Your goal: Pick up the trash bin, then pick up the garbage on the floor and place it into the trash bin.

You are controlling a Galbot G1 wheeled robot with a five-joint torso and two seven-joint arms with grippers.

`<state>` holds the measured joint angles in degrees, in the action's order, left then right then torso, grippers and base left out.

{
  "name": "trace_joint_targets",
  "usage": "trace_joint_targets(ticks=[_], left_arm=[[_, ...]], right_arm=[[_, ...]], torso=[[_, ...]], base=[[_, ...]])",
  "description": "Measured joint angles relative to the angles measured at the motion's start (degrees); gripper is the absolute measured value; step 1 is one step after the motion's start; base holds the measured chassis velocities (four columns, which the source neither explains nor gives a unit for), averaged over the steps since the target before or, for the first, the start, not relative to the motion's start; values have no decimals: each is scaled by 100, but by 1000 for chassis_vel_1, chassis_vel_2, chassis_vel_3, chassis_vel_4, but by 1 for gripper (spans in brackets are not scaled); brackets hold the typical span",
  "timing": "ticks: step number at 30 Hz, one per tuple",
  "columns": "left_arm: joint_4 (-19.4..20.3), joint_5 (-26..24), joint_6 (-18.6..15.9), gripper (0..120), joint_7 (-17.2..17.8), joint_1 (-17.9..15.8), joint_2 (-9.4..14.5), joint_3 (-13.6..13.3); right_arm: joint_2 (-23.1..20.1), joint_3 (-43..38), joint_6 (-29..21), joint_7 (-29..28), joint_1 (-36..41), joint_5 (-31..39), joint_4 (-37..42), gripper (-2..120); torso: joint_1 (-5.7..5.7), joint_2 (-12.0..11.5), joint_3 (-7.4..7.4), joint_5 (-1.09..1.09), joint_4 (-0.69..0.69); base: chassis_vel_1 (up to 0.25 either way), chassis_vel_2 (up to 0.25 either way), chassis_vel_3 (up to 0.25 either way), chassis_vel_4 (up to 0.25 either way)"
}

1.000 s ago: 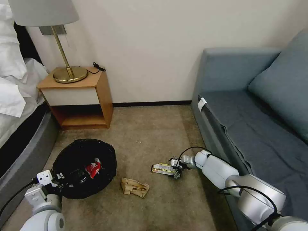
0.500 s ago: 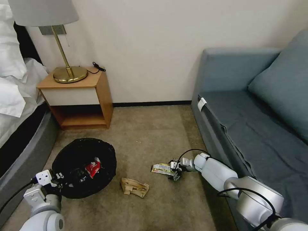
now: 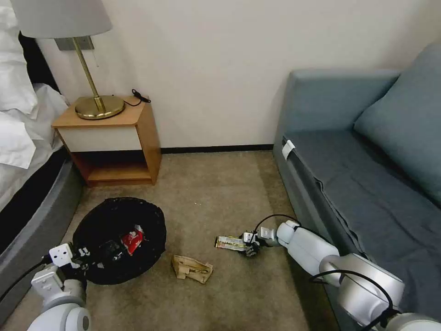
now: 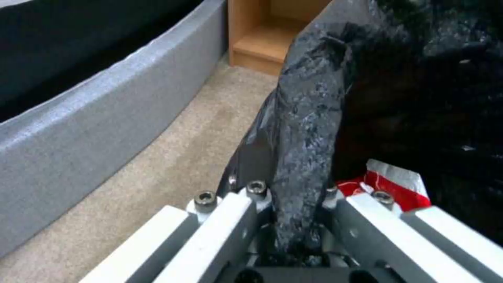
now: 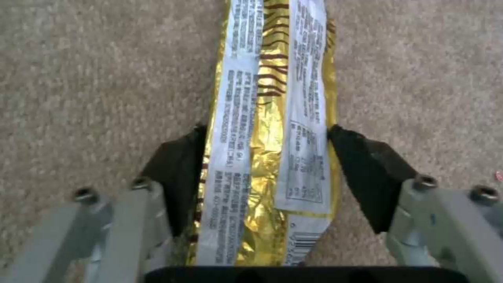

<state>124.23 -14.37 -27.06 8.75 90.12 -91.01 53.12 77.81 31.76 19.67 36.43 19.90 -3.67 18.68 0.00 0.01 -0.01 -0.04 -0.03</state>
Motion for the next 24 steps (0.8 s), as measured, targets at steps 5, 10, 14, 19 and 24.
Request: trace_joint_targets(ticks=[5,10,14,19,24], left_arm=[[-30,2,40,1,-4,-8,-16,-2],[-67,20,62,1,-12,-25,-31,-23],[-81,24,63,1,-18,-45,-28,-24],[-115,34,72,1,-24,-48,-36,-26],[-125,42,77,1,-28,-58,-40,-27]], right_arm=[[-24,15,26,-41,3,-6,39,56],[-56,18,45,-48,12,-8,82,48],[-65,6,51,-77,27,7,100,31],[-81,13,77,-81,23,27,148,14],[-139,45,104,-68,9,119,296,4]], torso=[[0,0,1,4,4],[0,-1,1,6,5],[0,-2,1,5,3],[1,-2,1,4,3],[1,-2,1,4,3]], base=[[0,0,0,0],[0,0,0,0],[0,0,0,0],[0,0,0,0],[0,0,0,0]])
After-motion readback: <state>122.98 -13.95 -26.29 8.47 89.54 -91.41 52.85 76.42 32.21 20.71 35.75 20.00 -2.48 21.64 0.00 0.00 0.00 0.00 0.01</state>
